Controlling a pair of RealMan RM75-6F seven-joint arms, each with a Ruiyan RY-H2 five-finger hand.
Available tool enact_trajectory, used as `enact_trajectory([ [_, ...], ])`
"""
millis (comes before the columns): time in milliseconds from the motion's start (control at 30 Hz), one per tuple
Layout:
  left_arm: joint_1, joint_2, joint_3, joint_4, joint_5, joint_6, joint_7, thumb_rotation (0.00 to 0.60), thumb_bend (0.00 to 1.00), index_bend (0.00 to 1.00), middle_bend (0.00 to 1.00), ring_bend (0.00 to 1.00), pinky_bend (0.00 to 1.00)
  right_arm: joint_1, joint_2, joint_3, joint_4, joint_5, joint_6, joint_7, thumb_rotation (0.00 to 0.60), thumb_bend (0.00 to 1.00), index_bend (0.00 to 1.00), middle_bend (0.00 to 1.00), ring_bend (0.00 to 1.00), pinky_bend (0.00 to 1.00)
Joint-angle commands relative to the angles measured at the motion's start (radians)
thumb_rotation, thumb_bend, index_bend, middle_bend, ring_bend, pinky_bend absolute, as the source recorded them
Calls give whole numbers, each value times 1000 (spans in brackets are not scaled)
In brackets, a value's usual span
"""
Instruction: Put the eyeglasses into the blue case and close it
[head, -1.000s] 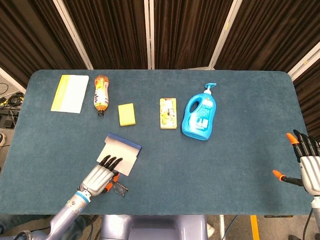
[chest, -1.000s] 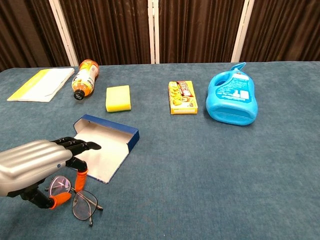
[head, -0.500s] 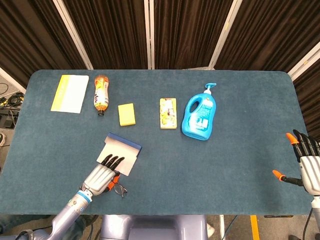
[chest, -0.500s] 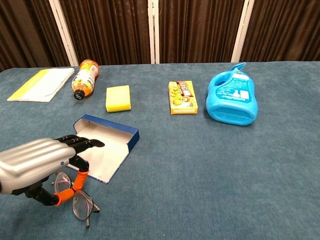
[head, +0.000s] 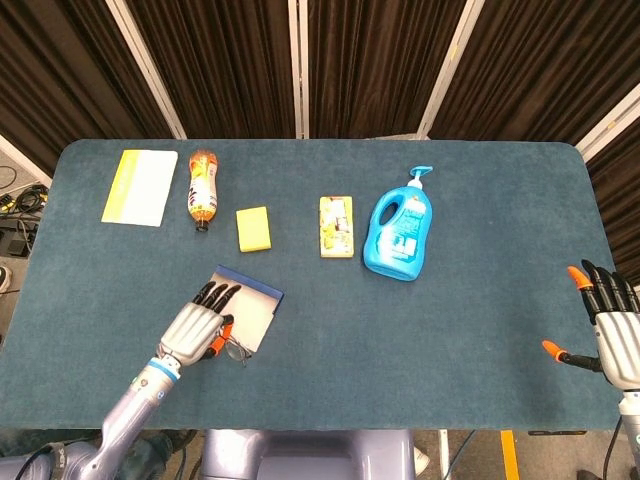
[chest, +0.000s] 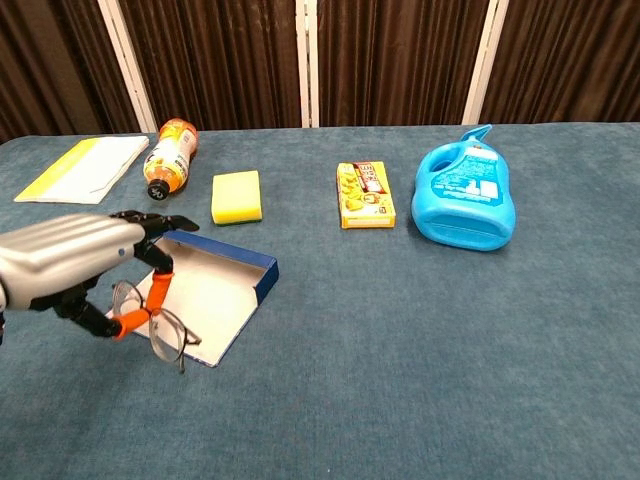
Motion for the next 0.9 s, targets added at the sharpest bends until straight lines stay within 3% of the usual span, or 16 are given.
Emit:
enact_trajectory([
  [33,-34,-6,-43,20,-50,-25,10,600,523,600,0,0,0,2,-4,0,1,3,-5,-7,600,0,0,0,0,0],
  [233,-100,-65,-106,136,-131,-75,-24,600,518,601,0,0,0,9,-12,6,11,26,-22,-20,600,0,0,0,0,0],
  [800,-176,-163,-104,301,-129,-113,-109,600,512,595,0,0,0,14,-18,14,25,57,-39,-26,600,0,0,0,0,0],
  [867,-178,-171,-101,313,-127,-108,-115,600,494,562,0,0,0,13,-18,14,25,56,-37,-25,600,0,0,0,0,0],
  [900,-178,-173,-99,316,-126,-106,-117,600,466,490,0,0,0,13,-18,14,25,55,-37,-25,600,0,0,0,0,0],
])
